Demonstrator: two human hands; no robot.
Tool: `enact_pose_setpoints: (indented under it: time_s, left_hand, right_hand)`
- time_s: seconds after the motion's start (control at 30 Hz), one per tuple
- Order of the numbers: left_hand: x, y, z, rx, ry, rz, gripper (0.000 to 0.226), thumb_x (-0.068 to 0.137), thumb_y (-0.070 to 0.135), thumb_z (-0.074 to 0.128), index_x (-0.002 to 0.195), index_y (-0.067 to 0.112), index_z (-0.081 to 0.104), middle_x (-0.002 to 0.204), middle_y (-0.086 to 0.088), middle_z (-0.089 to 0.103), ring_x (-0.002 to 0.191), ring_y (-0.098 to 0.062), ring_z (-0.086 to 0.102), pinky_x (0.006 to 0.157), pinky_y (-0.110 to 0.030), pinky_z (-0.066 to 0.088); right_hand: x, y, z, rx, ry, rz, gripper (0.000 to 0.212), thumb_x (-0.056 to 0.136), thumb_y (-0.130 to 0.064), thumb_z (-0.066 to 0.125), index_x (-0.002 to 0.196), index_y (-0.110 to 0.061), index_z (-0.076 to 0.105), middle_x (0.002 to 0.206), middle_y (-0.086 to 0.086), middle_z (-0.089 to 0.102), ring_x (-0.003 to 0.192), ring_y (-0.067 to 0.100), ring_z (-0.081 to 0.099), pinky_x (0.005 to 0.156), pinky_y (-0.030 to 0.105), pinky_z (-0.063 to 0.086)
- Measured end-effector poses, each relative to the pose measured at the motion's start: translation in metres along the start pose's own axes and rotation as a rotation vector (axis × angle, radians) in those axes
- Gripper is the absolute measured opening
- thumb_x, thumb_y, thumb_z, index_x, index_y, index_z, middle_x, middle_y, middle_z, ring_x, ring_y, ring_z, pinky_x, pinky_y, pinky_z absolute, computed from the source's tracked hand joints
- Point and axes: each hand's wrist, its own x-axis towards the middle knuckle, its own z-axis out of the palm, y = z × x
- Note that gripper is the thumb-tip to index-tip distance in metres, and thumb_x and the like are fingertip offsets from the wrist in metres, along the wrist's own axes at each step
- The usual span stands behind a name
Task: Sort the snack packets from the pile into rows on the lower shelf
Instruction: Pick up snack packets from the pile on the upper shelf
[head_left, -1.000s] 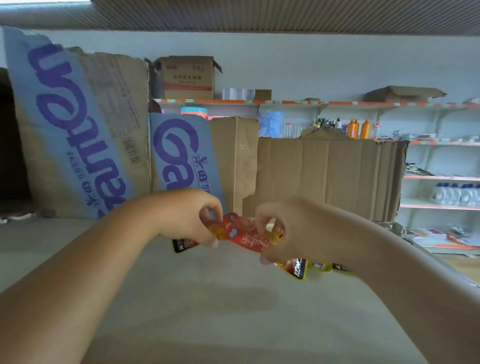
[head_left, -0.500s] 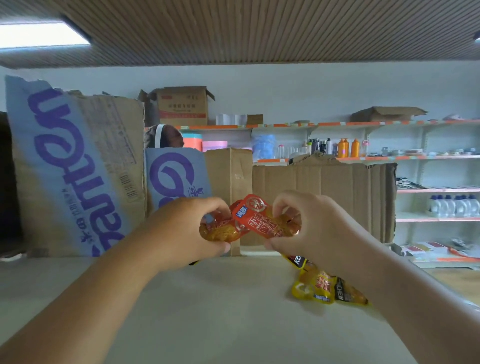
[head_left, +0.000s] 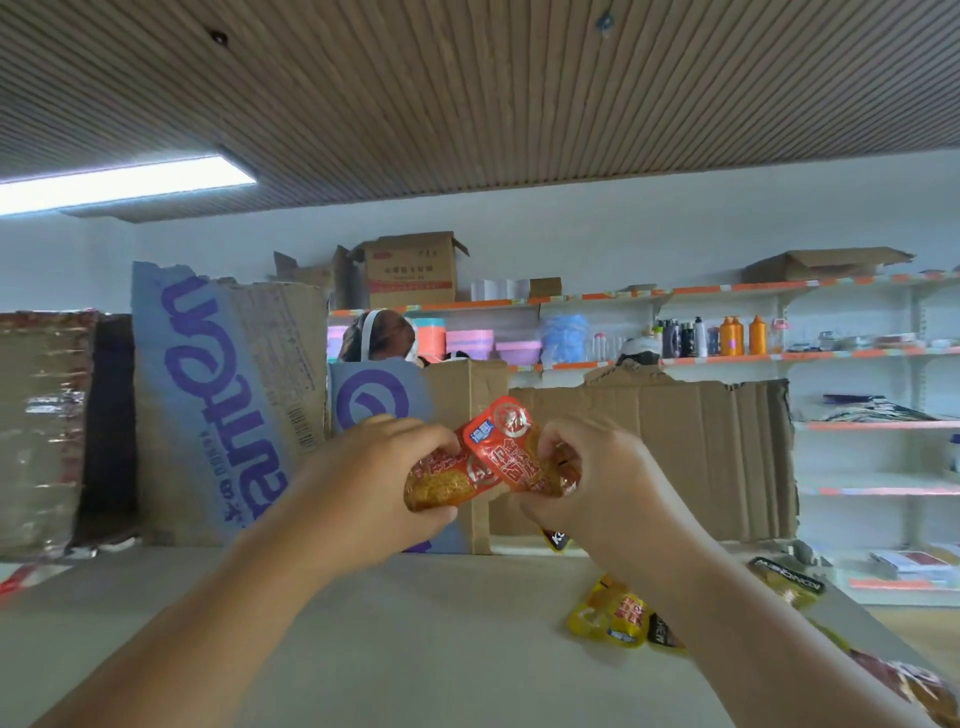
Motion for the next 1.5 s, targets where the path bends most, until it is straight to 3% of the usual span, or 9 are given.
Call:
enact_pose_setpoints:
  time_s: [0.13,0.27,0.43,0.67,0.73,0.97,1.23,1.4,1.5]
  left_hand:
    - [-0.022,0.011,-0.027,0.093,0.088,-0.033,0.058,0.075,0.060,0.079,0.125,0.044,0.056,0.114,0.023,0.063,0.105,-0.004,0.054,0.082,-0.027,0.046]
    - [-0.049,0.017,-0.050,0.124,0.131,-0.085,0.056,0.073,0.054,0.083,0.123,0.039,0.061,0.116,0.020,0.066,0.108,-0.011,0.057,0.088,-0.034,0.050]
    - [-0.080,0.015,-0.078,0.170,0.138,-0.121,0.059,0.074,0.059,0.079,0.127,0.040,0.061,0.123,0.020,0.065,0.112,-0.009,0.057,0.092,-0.032,0.050]
    - [-0.126,-0.008,-0.121,0.172,0.190,-0.144,0.056,0.074,0.059,0.074,0.124,0.038,0.060,0.121,0.017,0.066,0.110,-0.015,0.059,0.089,-0.039,0.055]
    - [-0.144,-0.022,-0.132,0.178,0.206,-0.169,0.056,0.075,0.056,0.077,0.124,0.036,0.062,0.120,0.016,0.067,0.111,-0.016,0.059,0.090,-0.039,0.054]
    - [-0.223,-0.099,-0.178,0.186,0.245,-0.301,0.056,0.074,0.047,0.086,0.124,0.033,0.065,0.123,0.009,0.068,0.111,-0.019,0.060,0.086,-0.032,0.051]
    - [-0.339,-0.206,-0.238,0.231,0.228,-0.442,0.055,0.074,0.051,0.083,0.124,0.039,0.062,0.122,0.014,0.068,0.109,-0.017,0.061,0.084,-0.033,0.051]
    - [-0.404,-0.262,-0.268,0.275,0.217,-0.515,0.056,0.075,0.052,0.082,0.125,0.041,0.059,0.117,0.014,0.068,0.102,-0.018,0.063,0.078,-0.034,0.053]
    - [-0.438,-0.288,-0.280,0.314,0.201,-0.566,0.058,0.076,0.057,0.080,0.126,0.045,0.054,0.121,0.013,0.067,0.100,-0.012,0.057,0.073,-0.027,0.044]
  right_hand:
    - [-0.002,-0.012,-0.002,0.040,0.045,-0.062,0.038,0.063,-0.029,0.092,0.075,-0.028,0.055,0.080,-0.013,0.055,0.082,-0.002,0.052,0.067,0.009,0.038]
    - [-0.004,-0.032,-0.006,0.059,0.066,-0.156,0.039,0.065,-0.029,0.092,0.075,-0.029,0.054,0.080,-0.014,0.054,0.080,0.000,0.052,0.064,0.008,0.037]
    - [-0.011,-0.063,-0.008,0.108,0.086,-0.220,0.032,0.063,-0.023,0.091,0.080,-0.023,0.064,0.083,-0.014,0.053,0.079,-0.006,0.052,0.067,0.006,0.038]
    - [-0.023,-0.119,0.022,0.162,0.036,-0.226,0.037,0.065,-0.016,0.093,0.081,-0.026,0.062,0.093,-0.004,0.061,0.080,0.006,0.056,0.070,0.011,0.038]
    - [-0.023,-0.142,0.039,0.192,0.022,-0.222,0.037,0.065,-0.015,0.093,0.080,-0.026,0.061,0.091,-0.002,0.061,0.078,0.006,0.055,0.068,0.016,0.040]
    - [-0.024,-0.227,0.121,0.290,0.030,-0.173,0.038,0.065,-0.017,0.093,0.081,-0.025,0.059,0.090,-0.005,0.061,0.079,0.001,0.057,0.066,0.007,0.039]
    - [-0.035,-0.340,0.237,0.424,-0.054,-0.129,0.039,0.067,-0.032,0.092,0.078,-0.035,0.055,0.096,-0.011,0.062,0.076,0.004,0.061,0.063,0.015,0.041]
    - [-0.048,-0.405,0.309,0.501,-0.119,-0.145,0.040,0.067,-0.028,0.092,0.077,-0.032,0.054,0.097,-0.008,0.061,0.085,0.007,0.060,0.067,0.017,0.044]
    - [-0.053,-0.438,0.346,0.541,-0.149,-0.142,0.039,0.067,-0.027,0.092,0.076,-0.030,0.053,0.094,-0.003,0.063,0.085,0.012,0.060,0.066,0.021,0.042]
